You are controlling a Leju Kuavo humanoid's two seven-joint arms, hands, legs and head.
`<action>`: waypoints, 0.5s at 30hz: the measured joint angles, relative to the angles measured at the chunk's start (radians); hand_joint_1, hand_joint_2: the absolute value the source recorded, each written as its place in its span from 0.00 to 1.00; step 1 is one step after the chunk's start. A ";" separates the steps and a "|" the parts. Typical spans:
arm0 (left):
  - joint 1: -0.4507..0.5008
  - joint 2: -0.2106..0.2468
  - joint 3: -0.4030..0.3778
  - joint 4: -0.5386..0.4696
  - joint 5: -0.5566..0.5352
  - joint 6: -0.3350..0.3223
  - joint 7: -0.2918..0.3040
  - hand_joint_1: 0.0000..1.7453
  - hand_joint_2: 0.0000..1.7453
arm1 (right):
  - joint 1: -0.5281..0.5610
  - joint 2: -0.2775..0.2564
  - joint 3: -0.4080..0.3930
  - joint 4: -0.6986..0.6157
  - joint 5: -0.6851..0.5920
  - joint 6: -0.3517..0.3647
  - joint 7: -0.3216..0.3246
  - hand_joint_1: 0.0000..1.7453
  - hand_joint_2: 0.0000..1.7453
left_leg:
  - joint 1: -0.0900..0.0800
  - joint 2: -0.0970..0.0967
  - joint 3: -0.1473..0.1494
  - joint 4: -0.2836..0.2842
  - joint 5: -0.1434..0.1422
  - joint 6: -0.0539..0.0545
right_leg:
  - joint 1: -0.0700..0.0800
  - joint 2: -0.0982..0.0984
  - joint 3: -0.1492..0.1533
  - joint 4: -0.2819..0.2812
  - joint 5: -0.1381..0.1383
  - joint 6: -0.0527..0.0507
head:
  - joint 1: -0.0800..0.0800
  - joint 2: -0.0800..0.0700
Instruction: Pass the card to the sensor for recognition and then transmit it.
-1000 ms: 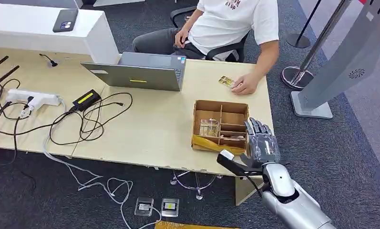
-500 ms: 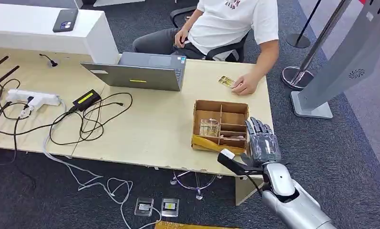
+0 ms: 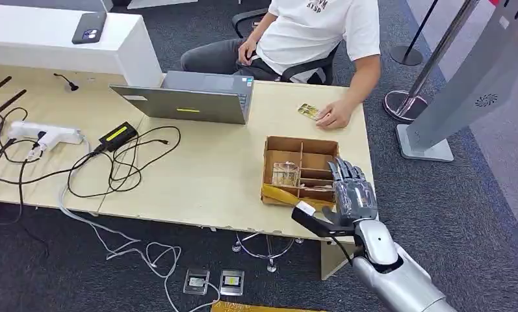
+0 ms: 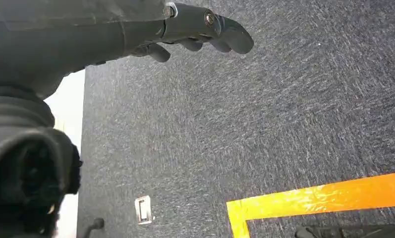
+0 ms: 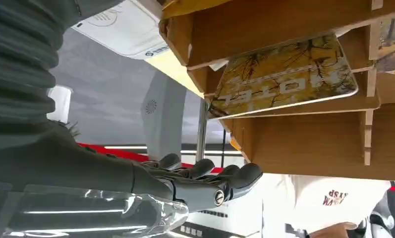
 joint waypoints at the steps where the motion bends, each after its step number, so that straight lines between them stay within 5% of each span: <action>1: 0.000 0.000 0.000 0.000 0.000 0.000 0.000 0.00 0.00 | 0.000 0.000 0.000 0.002 -0.001 -0.001 -0.002 0.00 1.00 | 0.000 0.000 0.000 0.000 0.000 0.000 | 0.000 0.000 0.000 0.000 0.000 0.000 | 0.000 0.000; 15: 0.000 0.000 0.000 -0.003 0.000 0.000 0.000 0.00 0.00 | -0.007 0.025 0.000 0.033 -0.009 -0.011 -0.010 0.00 1.00 | 0.000 0.000 0.000 0.000 0.000 0.000 | 0.000 0.000 0.000 0.000 0.000 0.000 | 0.000 0.000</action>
